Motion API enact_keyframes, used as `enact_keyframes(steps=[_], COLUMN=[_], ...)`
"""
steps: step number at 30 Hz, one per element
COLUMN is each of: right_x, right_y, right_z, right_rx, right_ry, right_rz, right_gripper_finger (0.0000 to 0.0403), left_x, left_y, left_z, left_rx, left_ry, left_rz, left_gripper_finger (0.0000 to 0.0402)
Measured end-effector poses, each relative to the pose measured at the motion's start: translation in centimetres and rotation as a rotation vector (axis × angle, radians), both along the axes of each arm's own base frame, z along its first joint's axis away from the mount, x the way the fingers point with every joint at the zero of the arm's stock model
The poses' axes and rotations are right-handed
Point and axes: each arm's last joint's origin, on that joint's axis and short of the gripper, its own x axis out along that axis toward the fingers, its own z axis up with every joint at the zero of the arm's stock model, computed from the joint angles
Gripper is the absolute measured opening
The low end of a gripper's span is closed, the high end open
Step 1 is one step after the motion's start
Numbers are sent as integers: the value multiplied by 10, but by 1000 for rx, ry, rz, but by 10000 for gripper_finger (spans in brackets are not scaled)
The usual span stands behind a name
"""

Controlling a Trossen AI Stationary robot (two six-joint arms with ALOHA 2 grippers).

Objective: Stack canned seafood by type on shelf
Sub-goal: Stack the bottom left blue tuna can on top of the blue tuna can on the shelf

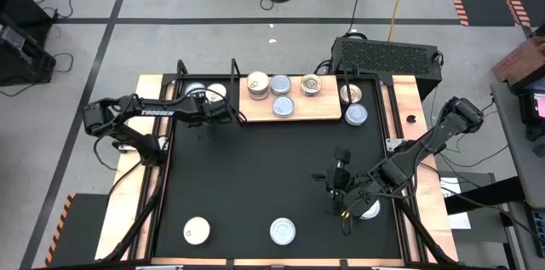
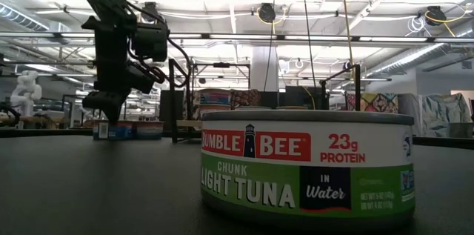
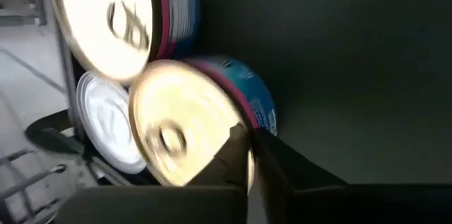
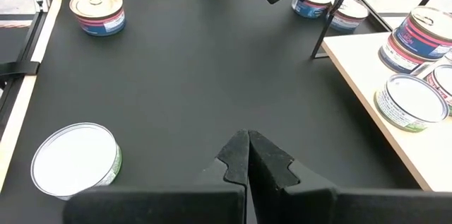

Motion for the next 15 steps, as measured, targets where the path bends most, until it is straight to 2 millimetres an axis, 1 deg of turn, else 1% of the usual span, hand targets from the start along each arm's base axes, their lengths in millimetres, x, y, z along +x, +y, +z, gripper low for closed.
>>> enact_keyframes(steps=[4, 8, 12, 15], right_x=[0, 0, 0, 0], right_y=[0, 0, 0, 0], right_z=[0, 0, 0, 0], right_rx=[0, 0, 0, 1], right_ry=[0, 0, 0, 0], right_rz=[0, 0, 0, 0], right_gripper_finger=[0, 0, 0, 0], left_x=[0, 2, 0, 2], left_y=[-1, -9, -26, -40], left_z=[0, 3, 15, 29], left_rx=[16, 29, -28, -43], left_ry=[9, 19, 18, -35], left_rz=[-4, -27, -43, -71], left_gripper_finger=[7, 2, 1, 1])
